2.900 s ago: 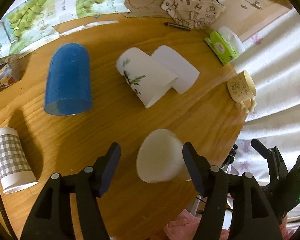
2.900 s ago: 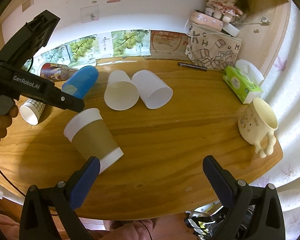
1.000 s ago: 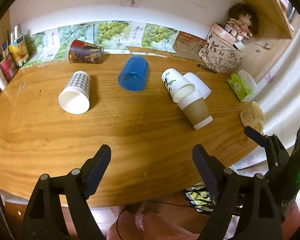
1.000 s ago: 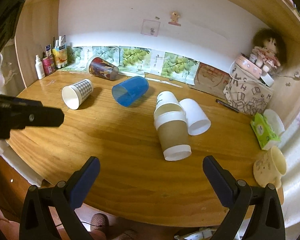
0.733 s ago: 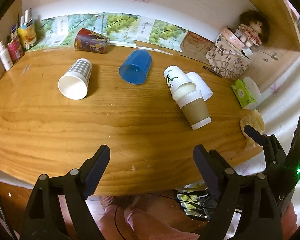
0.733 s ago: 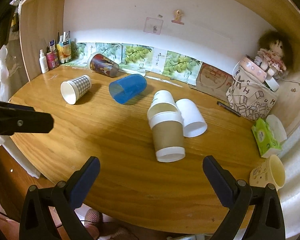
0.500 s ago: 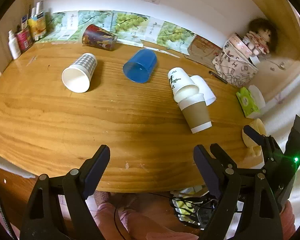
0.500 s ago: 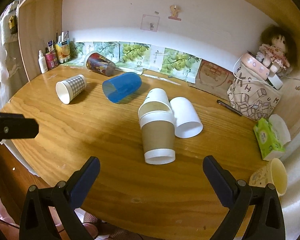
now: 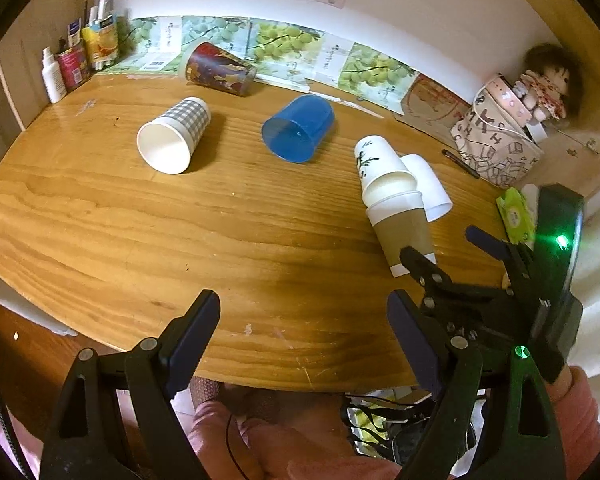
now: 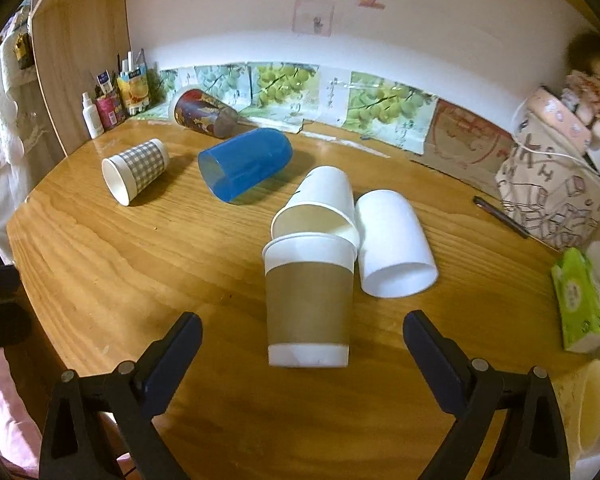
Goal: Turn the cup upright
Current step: 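Move the right gripper to the cup body and close on it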
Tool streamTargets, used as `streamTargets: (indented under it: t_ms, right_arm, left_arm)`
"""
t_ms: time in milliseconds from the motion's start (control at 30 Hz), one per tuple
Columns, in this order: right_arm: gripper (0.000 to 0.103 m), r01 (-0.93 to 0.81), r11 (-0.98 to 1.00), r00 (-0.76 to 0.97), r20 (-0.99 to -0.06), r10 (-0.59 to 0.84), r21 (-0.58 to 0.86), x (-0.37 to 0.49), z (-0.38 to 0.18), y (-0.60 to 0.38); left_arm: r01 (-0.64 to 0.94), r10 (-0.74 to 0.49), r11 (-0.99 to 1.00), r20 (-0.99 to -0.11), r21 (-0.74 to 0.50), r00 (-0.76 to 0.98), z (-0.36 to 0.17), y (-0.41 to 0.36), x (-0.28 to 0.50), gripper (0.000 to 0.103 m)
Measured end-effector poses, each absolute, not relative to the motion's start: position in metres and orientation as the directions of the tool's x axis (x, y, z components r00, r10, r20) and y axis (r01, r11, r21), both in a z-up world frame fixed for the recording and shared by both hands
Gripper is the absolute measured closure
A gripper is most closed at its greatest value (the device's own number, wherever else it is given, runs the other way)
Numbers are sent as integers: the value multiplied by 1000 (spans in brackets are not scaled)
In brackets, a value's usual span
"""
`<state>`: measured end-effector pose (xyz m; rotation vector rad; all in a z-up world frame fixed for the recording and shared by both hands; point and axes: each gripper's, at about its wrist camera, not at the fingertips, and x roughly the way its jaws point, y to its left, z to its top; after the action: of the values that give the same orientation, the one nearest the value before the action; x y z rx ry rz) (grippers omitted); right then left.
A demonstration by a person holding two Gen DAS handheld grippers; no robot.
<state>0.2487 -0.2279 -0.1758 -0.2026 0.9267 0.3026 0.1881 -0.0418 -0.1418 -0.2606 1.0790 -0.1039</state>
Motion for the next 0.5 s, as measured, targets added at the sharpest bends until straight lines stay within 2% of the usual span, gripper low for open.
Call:
streamTargets:
  t_ms: [200,500]
  right_arm:
    - [3,-366,930,527,-830,181,-30,273,-190,-222]
    - [15,-366,931,437,-880,187,16,299,-212,-215]
  left_arm:
    - [-79,-177,968,-870,-239,460,-147,-41,186,15]
    - [-92,-151,973,-882,-213,447,-149,-40,181,15]
